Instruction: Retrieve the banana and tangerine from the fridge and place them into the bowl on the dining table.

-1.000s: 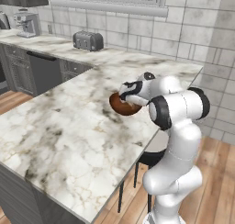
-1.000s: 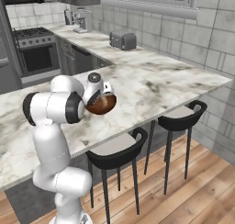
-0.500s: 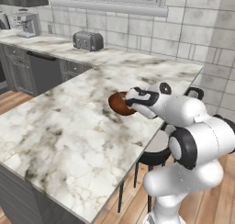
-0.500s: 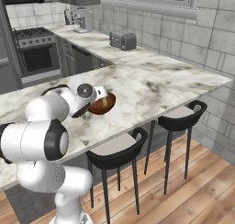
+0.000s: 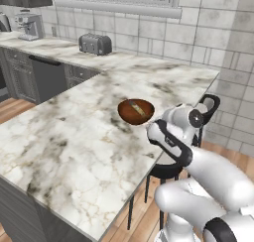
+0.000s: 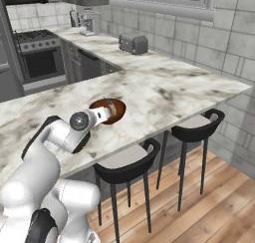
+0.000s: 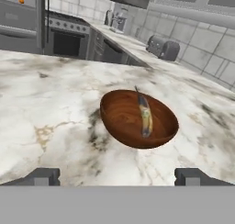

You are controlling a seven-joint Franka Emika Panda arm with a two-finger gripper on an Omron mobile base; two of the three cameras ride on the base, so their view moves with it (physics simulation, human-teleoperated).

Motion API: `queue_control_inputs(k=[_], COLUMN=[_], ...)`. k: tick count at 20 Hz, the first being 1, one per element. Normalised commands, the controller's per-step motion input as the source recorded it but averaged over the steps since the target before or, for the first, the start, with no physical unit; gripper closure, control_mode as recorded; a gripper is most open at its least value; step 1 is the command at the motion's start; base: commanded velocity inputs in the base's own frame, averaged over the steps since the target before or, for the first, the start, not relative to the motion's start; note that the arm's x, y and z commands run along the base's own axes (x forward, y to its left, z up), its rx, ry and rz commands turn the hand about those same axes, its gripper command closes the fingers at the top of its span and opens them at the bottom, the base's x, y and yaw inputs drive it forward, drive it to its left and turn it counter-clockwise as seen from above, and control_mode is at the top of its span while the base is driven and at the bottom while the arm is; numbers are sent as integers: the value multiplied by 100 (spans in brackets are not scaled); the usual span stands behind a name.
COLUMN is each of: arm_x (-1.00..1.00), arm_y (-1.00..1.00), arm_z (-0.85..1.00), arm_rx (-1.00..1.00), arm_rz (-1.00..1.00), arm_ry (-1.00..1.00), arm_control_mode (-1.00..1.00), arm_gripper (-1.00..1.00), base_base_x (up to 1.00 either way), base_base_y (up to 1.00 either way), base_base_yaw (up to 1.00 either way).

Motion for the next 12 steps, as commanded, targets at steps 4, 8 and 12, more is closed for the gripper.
queue_control_inputs(k=[4, 8, 12], arm_x=[-60, -40, -38], arm_y=[0, 0, 0], arm_z=[95, 99, 57], arm_rx=[0, 0, 0], arm_rz=[1, 5, 5], arm_ry=[22, 30, 32], arm_control_mode=[-100, -100, -100], arm_gripper=[-100, -100, -100], base_base_x=[0, 0, 0], base_base_y=[0, 0, 0], base_base_yaw=[0, 0, 0])
